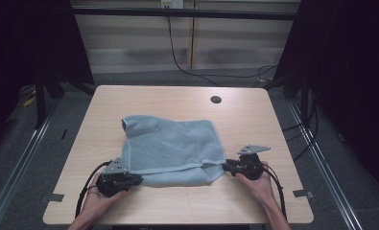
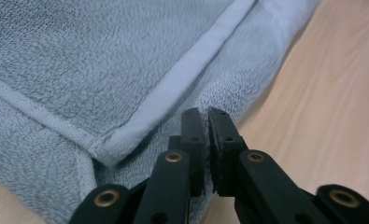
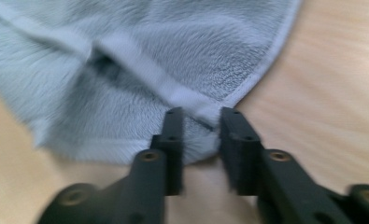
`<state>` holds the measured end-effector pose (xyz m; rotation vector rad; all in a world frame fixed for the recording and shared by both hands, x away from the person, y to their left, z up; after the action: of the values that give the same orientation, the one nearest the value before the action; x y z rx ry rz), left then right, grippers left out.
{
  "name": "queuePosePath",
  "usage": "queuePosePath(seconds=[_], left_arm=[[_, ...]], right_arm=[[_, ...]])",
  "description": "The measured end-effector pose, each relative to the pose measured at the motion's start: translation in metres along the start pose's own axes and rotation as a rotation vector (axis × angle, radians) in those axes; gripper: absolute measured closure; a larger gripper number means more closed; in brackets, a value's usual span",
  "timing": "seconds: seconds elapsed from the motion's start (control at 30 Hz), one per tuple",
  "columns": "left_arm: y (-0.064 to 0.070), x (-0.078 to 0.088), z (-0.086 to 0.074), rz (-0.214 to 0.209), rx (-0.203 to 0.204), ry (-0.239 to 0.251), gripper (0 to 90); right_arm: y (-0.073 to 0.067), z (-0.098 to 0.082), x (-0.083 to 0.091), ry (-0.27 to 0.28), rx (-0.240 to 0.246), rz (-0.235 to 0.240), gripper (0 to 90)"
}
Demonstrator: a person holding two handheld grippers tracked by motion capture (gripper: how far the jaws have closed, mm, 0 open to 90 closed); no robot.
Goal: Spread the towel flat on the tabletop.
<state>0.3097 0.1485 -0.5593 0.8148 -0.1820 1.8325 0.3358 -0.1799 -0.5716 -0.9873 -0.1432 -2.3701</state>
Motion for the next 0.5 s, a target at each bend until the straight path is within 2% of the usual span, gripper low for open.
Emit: queuePosePath(seconds=[0.03, 0.07, 0.1, 0.13, 0.17, 0.2, 0.23, 0.27, 0.3, 0.37, 0.4, 0.43, 0.47, 0.5], left_arm=[[0.002, 0.004, 0.005, -0.018, 0.013, 0.039, 86.4], [0.005, 0.009, 0.010, -0.043, 0.032, 0.080, 86.4], [0.008, 0.021, 0.021, -0.065, 0.043, 0.142, 86.6], [0.010, 0.027, 0.027, -0.079, 0.044, 0.174, 86.6], [0.010, 0.027, 0.027, -0.079, 0.044, 0.174, 86.7], [0.013, 0.033, 0.034, -0.096, 0.052, 0.206, 86.7], [0.017, 0.042, 0.044, -0.113, 0.047, 0.252, 86.8], [0.020, 0.048, 0.049, -0.128, 0.042, 0.272, 86.8], [0.023, 0.056, 0.060, -0.143, 0.046, 0.312, 86.8], [0.024, 0.065, 0.073, -0.165, 0.054, 0.363, 86.8], [0.022, 0.072, 0.083, -0.171, 0.070, 0.402, 86.9], [0.020, 0.076, 0.088, -0.176, 0.076, 0.421, 86.9], [0.015, 0.080, 0.095, -0.159, 0.073, 0.434, 86.9], [0.005, 0.083, 0.100, -0.105, 0.069, 0.435, 86.9]], right_arm=[[-0.004, 0.000, 0.002, 0.003, 0.007, 0.027, 81.5], [-0.004, 0.000, 0.002, 0.003, 0.007, 0.027, 81.5], [-0.011, 0.005, 0.008, 0.030, 0.011, 0.065, 85.6], [-0.013, 0.009, 0.013, 0.052, 0.009, 0.083, 86.1], [-0.015, 0.013, 0.017, 0.073, -0.002, 0.093, 86.4], [-0.015, 0.013, 0.017, 0.073, -0.002, 0.093, 86.4], [-0.020, 0.024, 0.031, 0.117, 0.001, 0.110, 86.8], [-0.020, 0.024, 0.031, 0.117, 0.001, 0.110, 86.8], [-0.024, 0.035, 0.041, 0.160, 0.012, 0.128, 86.8], [-0.026, 0.039, 0.044, 0.171, 0.012, 0.131, 86.8], [-0.027, 0.044, 0.047, 0.185, 0.013, 0.131, 86.9], [-0.028, 0.054, 0.050, 0.218, 0.016, 0.126, 86.9], [-0.028, 0.054, 0.050, 0.218, 0.016, 0.126, 86.9], [-0.028, 0.060, 0.052, 0.240, 0.001, 0.128, 86.9]])
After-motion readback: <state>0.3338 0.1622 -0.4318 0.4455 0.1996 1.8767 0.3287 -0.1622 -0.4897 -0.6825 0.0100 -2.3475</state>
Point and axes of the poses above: each handheld gripper's, and its own axes: x roughly backward along the jaws, z roughly out of its top, y roughly to its right, the point moved 10 cm from there along -x, roughly forward along the jaws, and after that the axes turned 7 degrees about -z, right-handed, at the moved point
